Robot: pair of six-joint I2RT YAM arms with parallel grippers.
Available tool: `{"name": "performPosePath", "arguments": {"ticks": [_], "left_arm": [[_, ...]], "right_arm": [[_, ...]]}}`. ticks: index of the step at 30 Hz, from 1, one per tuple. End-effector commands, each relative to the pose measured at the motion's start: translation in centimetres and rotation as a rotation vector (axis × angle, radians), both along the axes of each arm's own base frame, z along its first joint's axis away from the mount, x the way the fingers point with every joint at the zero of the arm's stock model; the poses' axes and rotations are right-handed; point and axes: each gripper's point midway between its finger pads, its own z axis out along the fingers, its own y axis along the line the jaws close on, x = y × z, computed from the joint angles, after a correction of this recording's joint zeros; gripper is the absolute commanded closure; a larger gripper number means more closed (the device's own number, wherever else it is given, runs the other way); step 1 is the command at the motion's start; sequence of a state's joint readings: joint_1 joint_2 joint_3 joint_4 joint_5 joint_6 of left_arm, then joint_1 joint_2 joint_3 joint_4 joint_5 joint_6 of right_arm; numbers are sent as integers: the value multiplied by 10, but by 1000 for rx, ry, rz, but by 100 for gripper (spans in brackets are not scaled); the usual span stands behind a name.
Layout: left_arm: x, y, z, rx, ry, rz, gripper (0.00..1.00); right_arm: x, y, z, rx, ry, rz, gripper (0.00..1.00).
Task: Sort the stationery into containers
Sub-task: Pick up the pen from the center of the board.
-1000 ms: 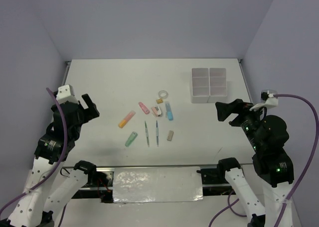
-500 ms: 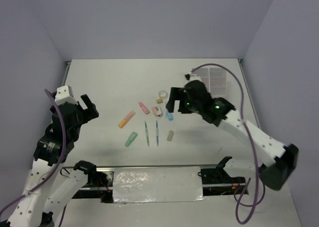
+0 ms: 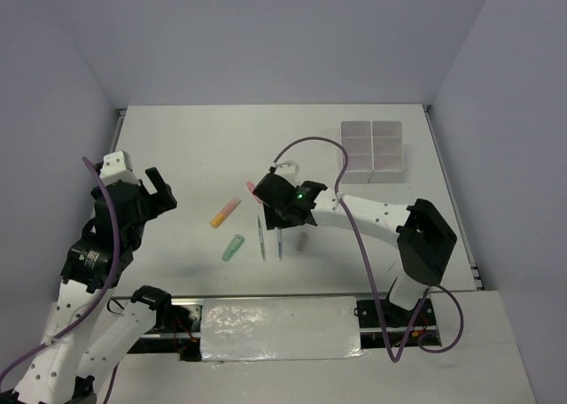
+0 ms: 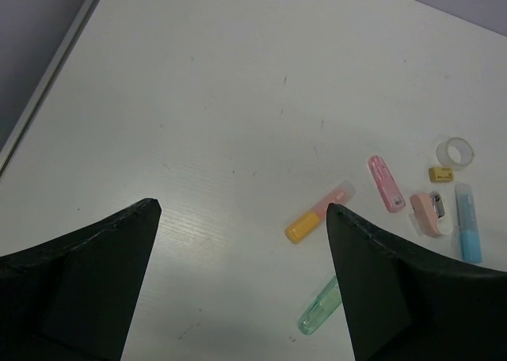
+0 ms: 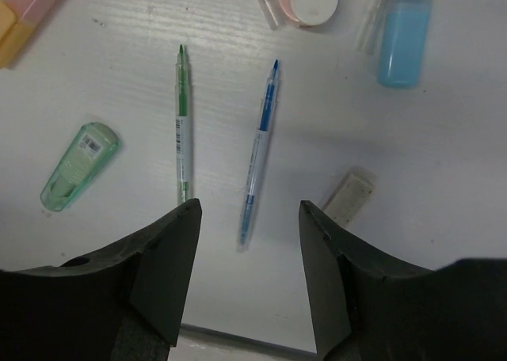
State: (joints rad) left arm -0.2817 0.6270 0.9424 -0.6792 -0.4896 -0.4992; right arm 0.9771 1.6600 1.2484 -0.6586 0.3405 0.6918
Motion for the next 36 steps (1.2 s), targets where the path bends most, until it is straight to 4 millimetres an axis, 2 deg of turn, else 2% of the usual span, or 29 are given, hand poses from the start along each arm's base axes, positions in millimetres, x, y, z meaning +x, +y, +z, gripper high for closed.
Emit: {"name": "performPosePath", "arguments": {"ticks": [1,5,7,19,26,32,36], "left_arm": [[4,-2,7,1,-33,-14,1],[4,-2,8,-2,-39,-17,1],[3,-2,9,-5,-42,-18,1],[2,-3,9,-8,-44,-20,1],[2,-3,9,-7,-44,-23,1],[2,-4,10,-7,-45,-25,1],[2,-3,9,-5,-42,-19,1]], "right_arm": [[-1,7,-9,-16,-7,-43,40],[-9,9,-32,-56,34,-35,42],[-11,10,-39,-54,50,-32,47],[-15,12,-67,-77,103,-20,58],[-15,6,-88,-96,137,-34,59],[-12,5,-98,-113,151,-37,62],[-14,5,-104,-126,168,-33,67]]}}
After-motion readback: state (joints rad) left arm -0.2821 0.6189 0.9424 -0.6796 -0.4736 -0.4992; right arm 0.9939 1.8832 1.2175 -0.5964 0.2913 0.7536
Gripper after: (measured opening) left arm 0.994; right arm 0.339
